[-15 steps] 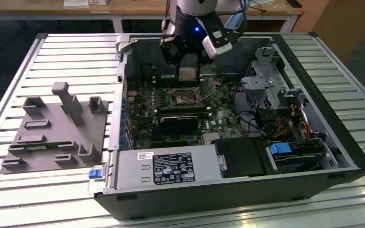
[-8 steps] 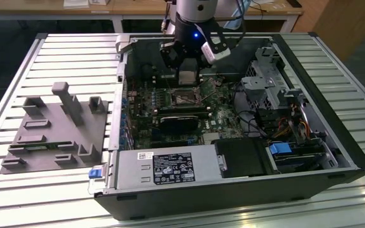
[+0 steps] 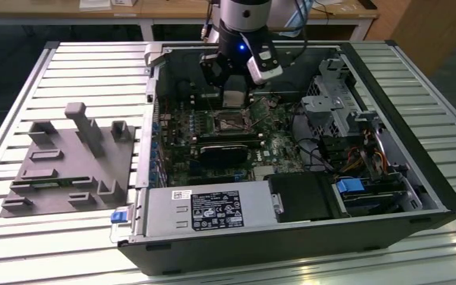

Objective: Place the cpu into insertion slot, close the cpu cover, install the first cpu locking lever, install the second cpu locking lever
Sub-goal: 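Place the cpu into insertion slot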

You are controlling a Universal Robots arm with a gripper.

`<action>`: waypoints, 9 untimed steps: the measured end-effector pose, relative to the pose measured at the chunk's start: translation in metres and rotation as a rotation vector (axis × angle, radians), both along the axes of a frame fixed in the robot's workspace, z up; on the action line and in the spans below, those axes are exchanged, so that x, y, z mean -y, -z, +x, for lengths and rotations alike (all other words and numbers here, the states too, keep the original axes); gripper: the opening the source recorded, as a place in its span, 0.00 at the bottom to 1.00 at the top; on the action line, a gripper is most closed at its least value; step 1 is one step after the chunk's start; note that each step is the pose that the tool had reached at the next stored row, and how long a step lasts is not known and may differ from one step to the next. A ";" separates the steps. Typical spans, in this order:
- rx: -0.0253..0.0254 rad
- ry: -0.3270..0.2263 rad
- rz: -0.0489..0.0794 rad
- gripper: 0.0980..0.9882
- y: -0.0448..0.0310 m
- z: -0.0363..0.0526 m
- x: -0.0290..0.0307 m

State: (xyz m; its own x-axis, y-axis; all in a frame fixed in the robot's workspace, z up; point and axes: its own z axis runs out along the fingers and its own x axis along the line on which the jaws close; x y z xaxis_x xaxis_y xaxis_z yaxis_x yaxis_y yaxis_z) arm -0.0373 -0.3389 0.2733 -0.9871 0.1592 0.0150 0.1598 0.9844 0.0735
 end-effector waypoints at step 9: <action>0.0001 0.165 0.000 0.49 0.0022 0.0000 0.0000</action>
